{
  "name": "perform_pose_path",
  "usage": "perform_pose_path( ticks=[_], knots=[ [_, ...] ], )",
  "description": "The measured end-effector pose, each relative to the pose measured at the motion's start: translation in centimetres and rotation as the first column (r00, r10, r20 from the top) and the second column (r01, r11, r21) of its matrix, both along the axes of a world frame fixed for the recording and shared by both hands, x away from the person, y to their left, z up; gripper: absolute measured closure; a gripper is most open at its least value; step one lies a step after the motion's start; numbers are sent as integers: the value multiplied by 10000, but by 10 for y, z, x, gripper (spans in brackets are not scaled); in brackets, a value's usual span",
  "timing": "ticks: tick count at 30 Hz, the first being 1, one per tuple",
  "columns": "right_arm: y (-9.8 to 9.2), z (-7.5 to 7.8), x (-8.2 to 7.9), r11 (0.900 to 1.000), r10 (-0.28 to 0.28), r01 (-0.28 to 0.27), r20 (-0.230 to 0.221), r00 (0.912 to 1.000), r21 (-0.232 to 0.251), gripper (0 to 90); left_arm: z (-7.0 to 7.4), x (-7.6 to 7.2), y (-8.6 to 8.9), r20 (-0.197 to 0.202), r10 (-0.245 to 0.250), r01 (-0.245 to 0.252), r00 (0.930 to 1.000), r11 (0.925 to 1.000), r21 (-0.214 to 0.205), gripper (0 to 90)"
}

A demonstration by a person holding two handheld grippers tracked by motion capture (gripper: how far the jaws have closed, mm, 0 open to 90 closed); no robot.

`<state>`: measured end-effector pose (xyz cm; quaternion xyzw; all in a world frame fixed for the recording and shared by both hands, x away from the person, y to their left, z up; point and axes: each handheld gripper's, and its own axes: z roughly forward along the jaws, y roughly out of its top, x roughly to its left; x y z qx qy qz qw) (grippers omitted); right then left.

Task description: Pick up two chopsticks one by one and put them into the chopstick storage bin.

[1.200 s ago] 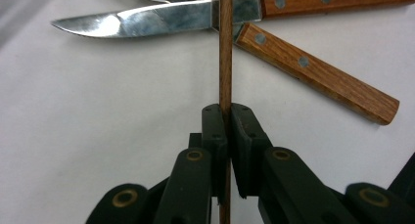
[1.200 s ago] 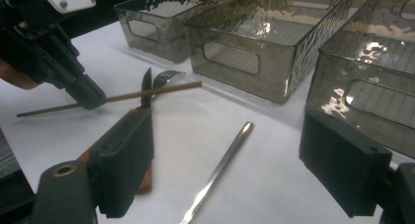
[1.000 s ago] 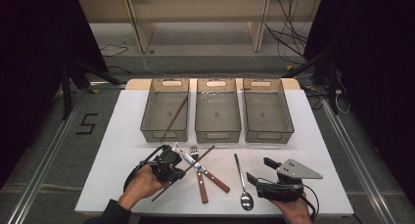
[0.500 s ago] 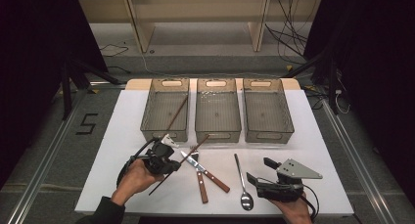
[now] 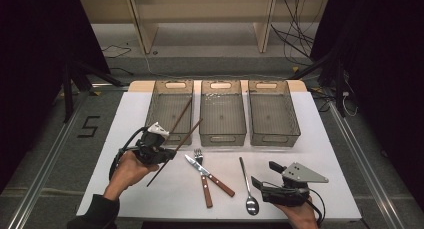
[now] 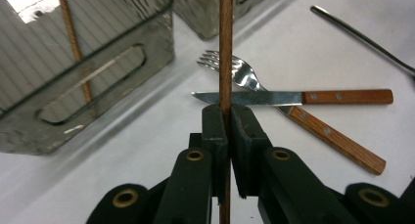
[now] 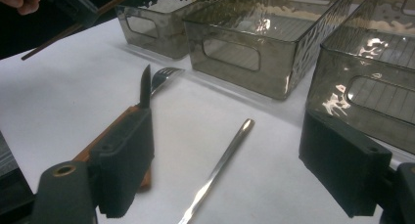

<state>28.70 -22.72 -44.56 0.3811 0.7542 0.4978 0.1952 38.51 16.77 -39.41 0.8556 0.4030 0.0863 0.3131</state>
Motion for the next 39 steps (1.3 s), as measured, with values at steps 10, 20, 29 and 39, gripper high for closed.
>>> perform_pose_path(
  ticks=[10, 20, 29, 39],
  knots=[
    [0, 0, 0, 10000, -6, 6, 10, 10000, 11, 214, 18, 26, 14, 531, 595, -579, 9968, 9978, -316, 849],
    [0, 0, 0, 10000, 11, -11, -27, 10000, 13, 214, 35, 61, 27, 1212, 1358, -1282, 9833, 9894, -687, 849],
    [-1, -1, 1, 10000, -9, 9, -41, 10000, 57, 214, 44, 93, 31, 1489, 1852, -1754, 9714, 9815, -765, 849],
    [-1, -1, 1, 10000, -1, 1, -50, 10000, 87, 214, 45, 116, 28, 1731, 2178, -2078, 9605, 9753, -742, 849]
  ],
)
